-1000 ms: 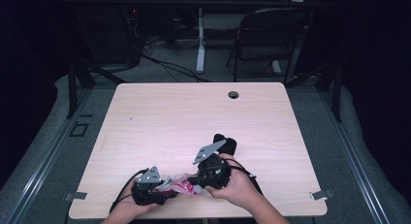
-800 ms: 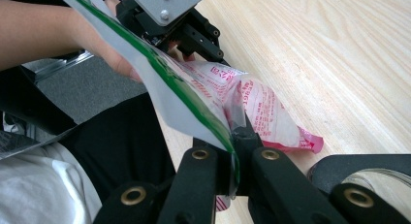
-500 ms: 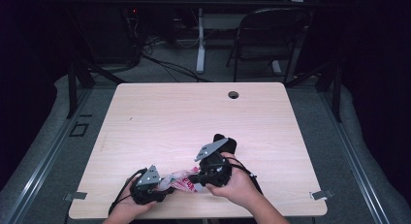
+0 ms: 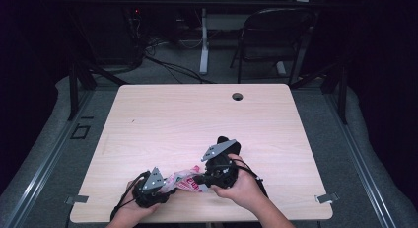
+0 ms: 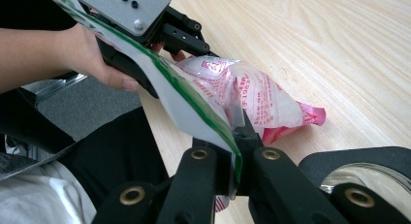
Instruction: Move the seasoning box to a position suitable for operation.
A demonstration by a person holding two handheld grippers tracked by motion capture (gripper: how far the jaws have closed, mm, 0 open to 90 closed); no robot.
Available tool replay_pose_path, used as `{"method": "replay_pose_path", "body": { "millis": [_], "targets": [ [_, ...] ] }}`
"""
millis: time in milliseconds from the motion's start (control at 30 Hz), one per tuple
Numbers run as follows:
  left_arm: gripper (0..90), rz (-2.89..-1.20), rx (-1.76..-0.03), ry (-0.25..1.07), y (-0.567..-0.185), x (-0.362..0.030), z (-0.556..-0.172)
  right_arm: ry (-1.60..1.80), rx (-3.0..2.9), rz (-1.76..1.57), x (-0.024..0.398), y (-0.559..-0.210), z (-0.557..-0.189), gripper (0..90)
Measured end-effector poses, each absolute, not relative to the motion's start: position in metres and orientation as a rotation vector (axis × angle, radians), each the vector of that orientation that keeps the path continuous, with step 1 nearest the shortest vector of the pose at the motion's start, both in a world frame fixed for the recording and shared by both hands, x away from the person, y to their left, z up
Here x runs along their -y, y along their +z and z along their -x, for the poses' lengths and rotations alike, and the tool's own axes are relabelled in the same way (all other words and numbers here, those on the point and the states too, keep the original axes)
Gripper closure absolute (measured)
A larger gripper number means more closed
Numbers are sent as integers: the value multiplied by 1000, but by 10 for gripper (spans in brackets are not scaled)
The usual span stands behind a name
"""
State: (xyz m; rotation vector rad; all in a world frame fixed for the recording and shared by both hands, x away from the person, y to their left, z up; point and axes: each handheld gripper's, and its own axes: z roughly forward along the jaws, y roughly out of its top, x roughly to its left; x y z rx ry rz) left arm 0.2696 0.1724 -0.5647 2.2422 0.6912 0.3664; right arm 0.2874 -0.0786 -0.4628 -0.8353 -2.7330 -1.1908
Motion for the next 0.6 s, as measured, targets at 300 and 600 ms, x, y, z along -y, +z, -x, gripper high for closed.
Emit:
{"method": "replay_pose_path", "body": {
  "millis": [300, 600],
  "targets": [
    [637, -2243, -700, 468, -558, -172, -268, -1211, 2737, 852, 81, -463, -287, 874],
    [643, -2231, -705, 471, -557, -170, -268, -1209, 2724, 872, 86, -464, -288, 828]
  ]
}}
